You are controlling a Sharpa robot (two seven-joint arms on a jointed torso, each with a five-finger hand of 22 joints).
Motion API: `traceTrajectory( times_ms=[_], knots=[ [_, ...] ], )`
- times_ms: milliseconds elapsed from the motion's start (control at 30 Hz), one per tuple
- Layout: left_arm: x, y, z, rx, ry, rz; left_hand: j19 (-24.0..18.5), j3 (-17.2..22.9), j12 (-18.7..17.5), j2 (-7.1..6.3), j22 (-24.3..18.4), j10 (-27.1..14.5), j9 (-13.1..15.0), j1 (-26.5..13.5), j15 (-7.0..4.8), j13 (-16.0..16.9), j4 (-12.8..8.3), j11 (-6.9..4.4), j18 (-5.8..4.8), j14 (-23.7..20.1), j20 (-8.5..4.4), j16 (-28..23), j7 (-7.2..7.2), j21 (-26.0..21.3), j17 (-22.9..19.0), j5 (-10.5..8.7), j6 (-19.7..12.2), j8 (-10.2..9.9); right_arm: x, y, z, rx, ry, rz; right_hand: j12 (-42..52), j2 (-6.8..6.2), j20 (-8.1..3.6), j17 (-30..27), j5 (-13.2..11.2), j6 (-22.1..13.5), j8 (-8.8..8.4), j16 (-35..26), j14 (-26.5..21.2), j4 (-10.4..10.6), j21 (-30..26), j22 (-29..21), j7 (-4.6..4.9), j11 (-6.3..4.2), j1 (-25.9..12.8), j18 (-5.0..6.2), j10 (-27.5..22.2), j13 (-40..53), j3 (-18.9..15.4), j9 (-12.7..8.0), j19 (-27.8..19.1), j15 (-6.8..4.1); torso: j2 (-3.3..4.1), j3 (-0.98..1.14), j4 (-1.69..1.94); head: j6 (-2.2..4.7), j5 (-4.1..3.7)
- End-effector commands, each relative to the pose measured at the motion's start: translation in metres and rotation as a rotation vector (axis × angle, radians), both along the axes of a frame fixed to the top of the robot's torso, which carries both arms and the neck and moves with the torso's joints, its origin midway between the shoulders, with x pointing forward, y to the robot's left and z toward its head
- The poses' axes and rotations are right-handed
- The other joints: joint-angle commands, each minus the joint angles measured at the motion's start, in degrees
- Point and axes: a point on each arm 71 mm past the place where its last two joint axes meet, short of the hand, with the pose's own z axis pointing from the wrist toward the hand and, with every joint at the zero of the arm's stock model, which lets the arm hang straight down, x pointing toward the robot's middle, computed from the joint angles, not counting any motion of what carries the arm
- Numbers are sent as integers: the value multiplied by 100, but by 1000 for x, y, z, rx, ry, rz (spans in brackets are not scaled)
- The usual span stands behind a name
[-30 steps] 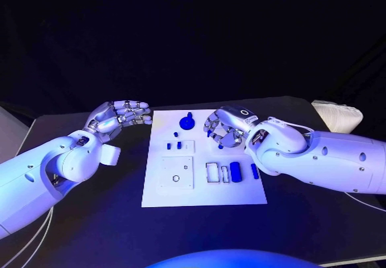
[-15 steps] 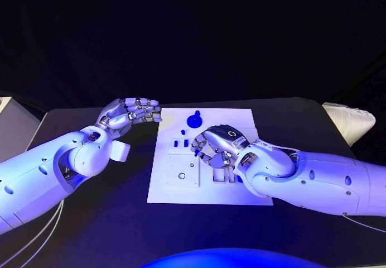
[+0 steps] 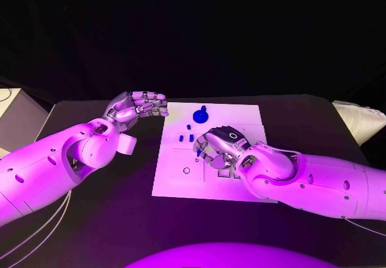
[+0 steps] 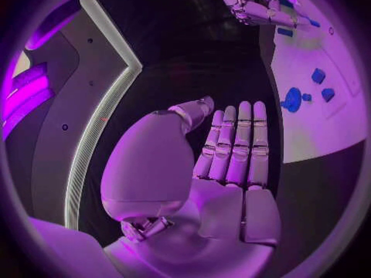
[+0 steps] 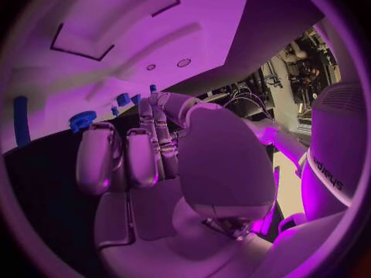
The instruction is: Assemble the parts on the task board
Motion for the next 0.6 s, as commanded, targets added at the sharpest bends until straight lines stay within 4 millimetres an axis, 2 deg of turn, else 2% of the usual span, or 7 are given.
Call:
traceTrajectory(
  times_ms=[33, 600],
  knots=[
    [-1, -2, 1, -10, -7, -4, 25, -26, -19, -3, -11, -31, -6, 38, 3, -5, 3, 21, 15, 24, 5, -34, 32, -38, 9, 12, 6, 10, -1, 2, -2, -15, -23, 6, 14, 43, -23, -9, 34, 30, 22, 23, 199, 0, 6, -5, 1, -107, 4, -54, 143, -2, 46, 9, 13, -39, 0, 5, -12, -26, 42],
    [-1, -1, 1, -9, -6, -5, 26, -29, -23, -4, -18, -32, -8, 35, 5, -5, 5, 23, 14, 24, 7, -44, 34, -47, 11, 13, 6, 10, -3, 6, -12, -35, -18, 11, 12, 40, -23, -7, 37, 29, 22, 26, 199, -7, 5, -6, 2, -106, 4, -53, 144, -2, 54, 11, 12, -39, -2, 2, -7, -83, 84]
  ],
)
